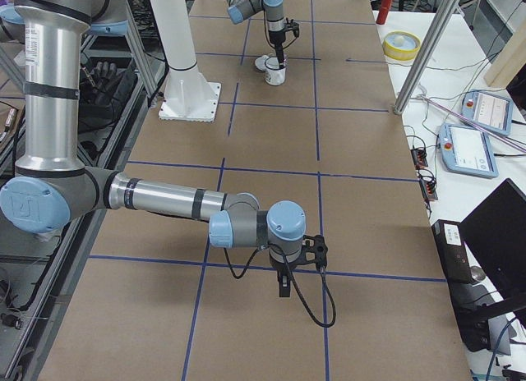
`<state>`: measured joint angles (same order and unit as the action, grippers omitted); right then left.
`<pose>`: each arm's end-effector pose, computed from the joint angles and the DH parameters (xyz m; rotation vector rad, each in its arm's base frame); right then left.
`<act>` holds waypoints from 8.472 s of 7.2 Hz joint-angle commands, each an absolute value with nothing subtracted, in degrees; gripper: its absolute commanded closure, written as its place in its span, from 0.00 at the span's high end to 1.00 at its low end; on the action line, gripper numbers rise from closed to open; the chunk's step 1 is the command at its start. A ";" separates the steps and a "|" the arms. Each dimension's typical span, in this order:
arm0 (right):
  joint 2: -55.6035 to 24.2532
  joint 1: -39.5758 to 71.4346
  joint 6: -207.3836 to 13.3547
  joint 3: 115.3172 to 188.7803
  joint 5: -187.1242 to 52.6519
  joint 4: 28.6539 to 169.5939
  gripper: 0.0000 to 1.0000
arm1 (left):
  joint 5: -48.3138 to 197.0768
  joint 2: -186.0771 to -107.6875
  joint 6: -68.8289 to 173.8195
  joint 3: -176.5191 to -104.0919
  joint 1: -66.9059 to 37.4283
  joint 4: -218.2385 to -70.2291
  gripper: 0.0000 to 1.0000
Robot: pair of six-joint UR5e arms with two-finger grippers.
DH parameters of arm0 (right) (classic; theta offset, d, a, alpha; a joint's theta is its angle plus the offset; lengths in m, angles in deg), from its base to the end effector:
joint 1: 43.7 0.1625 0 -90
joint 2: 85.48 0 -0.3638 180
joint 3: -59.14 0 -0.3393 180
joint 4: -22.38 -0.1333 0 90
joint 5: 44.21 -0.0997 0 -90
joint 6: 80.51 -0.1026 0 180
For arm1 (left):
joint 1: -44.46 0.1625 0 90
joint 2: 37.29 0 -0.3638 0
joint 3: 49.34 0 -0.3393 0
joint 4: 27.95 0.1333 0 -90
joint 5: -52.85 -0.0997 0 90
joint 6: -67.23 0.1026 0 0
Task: Remove funnel from cup
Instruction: 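Lower the left gripper and close it on the clear funnel, then lift the clear funnel up out of the mug with the left gripper, then set the funnel down farther from the robot and open the left gripper, then move the left gripper back toward the white lid beside the mug, then lower the left gripper onto the white lid and grasp its knob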
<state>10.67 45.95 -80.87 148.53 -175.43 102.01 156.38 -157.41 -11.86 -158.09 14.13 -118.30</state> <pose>0.0632 -0.4027 0.6349 0.0558 -0.7195 -0.0225 0.4164 -0.3703 0.2113 0.0940 0.8796 -0.2152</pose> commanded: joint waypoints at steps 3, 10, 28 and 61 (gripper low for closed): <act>10.67 45.95 -80.86 148.53 -175.43 102.01 1.00 | 156.38 -157.35 -11.96 -158.75 15.01 -117.96 0.00; 10.67 45.95 -80.86 148.53 -175.43 102.01 1.00 | 156.91 -159.35 -12.05 -174.19 10.30 -101.20 0.00; 10.67 45.95 -80.86 148.53 -175.43 102.01 1.00 | 122.19 -158.93 -60.76 -122.98 4.20 -169.72 0.96; 10.67 45.95 -80.86 148.53 -175.43 102.01 1.00 | 160.51 -134.32 -5.46 -163.77 15.80 -128.50 0.09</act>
